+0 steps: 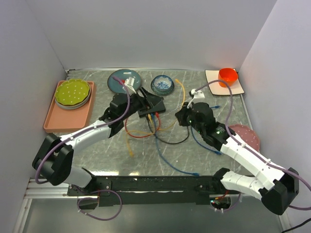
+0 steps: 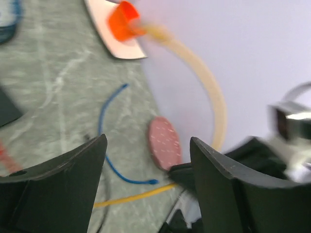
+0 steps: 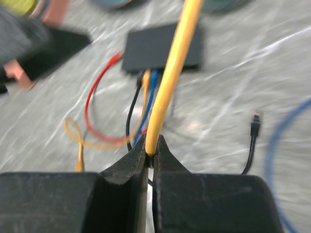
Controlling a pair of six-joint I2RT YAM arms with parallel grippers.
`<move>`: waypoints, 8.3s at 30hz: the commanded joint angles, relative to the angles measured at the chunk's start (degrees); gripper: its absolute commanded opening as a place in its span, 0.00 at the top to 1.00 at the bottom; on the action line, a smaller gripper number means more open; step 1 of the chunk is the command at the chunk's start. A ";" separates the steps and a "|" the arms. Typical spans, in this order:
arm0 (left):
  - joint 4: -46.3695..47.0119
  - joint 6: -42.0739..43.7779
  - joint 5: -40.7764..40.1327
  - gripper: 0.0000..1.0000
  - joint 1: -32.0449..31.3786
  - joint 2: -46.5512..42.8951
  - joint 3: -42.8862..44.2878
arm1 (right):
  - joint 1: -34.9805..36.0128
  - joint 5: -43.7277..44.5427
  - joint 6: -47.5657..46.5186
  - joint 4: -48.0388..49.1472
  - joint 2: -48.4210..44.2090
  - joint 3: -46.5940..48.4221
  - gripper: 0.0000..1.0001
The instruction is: Pull the plug from the switch port
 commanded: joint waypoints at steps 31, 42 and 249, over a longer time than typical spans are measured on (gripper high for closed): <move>2.08 -0.07 13.66 0.37 -8.15 21.80 -3.67 | 1.68 13.44 -3.66 -14.90 21.17 7.12 1.00; -0.98 0.81 7.16 0.52 -8.33 20.13 -10.27 | 4.93 37.79 -6.82 -28.69 21.87 16.94 1.00; -12.77 -0.24 13.48 0.60 17.25 38.41 19.79 | -14.49 -33.74 38.26 45.46 61.07 11.78 0.64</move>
